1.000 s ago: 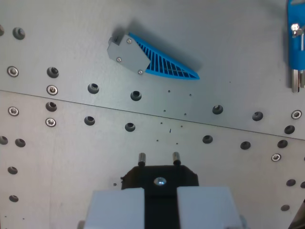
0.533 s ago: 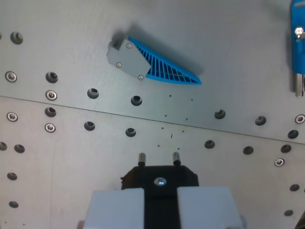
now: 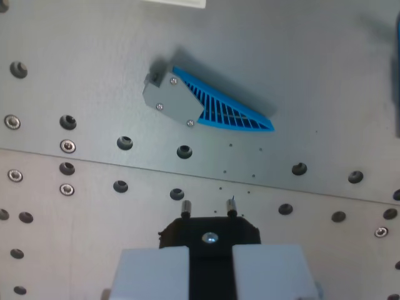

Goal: Move above the white socket

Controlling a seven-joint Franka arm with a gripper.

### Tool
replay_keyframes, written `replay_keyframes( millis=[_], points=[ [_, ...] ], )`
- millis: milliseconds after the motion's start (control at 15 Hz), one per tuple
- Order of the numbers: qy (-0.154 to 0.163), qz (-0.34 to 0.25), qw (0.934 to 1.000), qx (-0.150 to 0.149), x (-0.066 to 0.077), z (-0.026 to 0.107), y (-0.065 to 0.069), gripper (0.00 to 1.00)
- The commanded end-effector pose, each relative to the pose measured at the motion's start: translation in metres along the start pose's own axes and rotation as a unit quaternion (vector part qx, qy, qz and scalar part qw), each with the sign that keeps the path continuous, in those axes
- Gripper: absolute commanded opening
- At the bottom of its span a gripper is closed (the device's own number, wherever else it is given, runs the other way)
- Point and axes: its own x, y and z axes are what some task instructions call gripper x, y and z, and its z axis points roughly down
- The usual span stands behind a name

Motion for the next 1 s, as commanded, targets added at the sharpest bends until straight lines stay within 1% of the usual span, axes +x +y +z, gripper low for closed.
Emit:
replay_keyframes(
  millis=[67,533,1000],
  points=[
    [0.035,0.029,0.9990,-0.007,0.003,0.016,-0.005,0.00],
    [0.036,0.041,0.9985,-0.010,0.019,0.050,-0.008,0.00],
    [0.028,0.054,0.9981,-0.012,0.037,0.084,-0.011,0.00]
  ],
)
